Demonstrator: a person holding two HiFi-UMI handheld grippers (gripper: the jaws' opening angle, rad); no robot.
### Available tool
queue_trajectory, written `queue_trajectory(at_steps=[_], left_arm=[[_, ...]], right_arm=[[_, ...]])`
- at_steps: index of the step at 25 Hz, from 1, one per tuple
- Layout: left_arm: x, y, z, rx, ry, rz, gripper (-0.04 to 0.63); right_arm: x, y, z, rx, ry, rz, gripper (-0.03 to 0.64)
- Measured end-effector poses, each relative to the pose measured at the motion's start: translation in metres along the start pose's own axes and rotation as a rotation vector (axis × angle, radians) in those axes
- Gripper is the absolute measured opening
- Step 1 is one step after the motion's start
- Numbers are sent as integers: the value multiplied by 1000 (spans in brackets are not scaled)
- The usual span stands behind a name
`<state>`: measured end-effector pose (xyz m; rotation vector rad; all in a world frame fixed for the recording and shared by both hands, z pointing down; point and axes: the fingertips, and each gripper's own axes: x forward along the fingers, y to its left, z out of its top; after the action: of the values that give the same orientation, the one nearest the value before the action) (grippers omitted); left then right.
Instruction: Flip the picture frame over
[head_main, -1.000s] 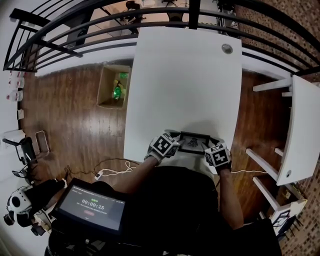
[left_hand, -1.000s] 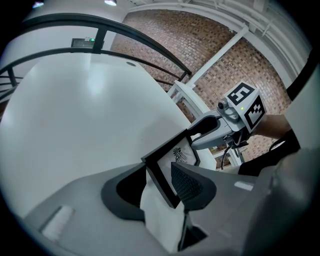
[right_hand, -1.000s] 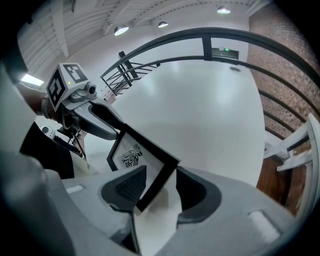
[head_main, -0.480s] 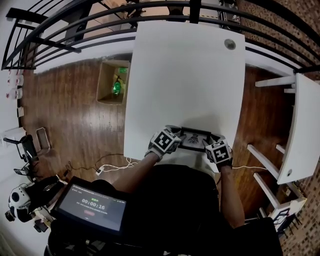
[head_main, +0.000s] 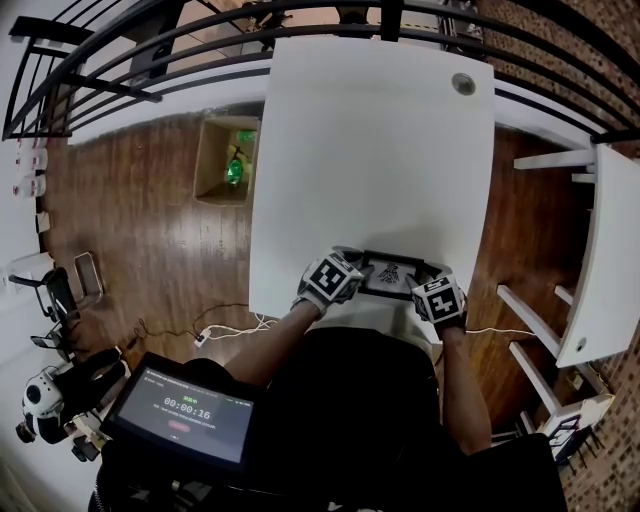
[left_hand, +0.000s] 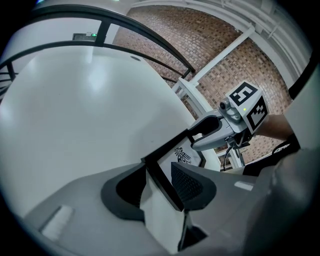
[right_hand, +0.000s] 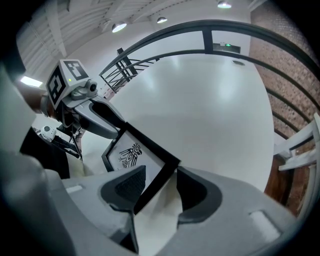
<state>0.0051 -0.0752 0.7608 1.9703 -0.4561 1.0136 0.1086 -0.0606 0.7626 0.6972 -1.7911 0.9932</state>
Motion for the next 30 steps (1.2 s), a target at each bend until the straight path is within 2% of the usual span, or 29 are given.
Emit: queue_trajectory(at_steps=[12,19,30], left_arm=[[2,5,2,-7,1,10,155],[-2,7,0,22,0,3,146],[-24,0,3,50,-75,38,138]], right_arm=[[1,-2,1,-1,6,2,178],[0,-4,3,16,-7,33,176],[-20,-15,-1,15,-69,-28,176]])
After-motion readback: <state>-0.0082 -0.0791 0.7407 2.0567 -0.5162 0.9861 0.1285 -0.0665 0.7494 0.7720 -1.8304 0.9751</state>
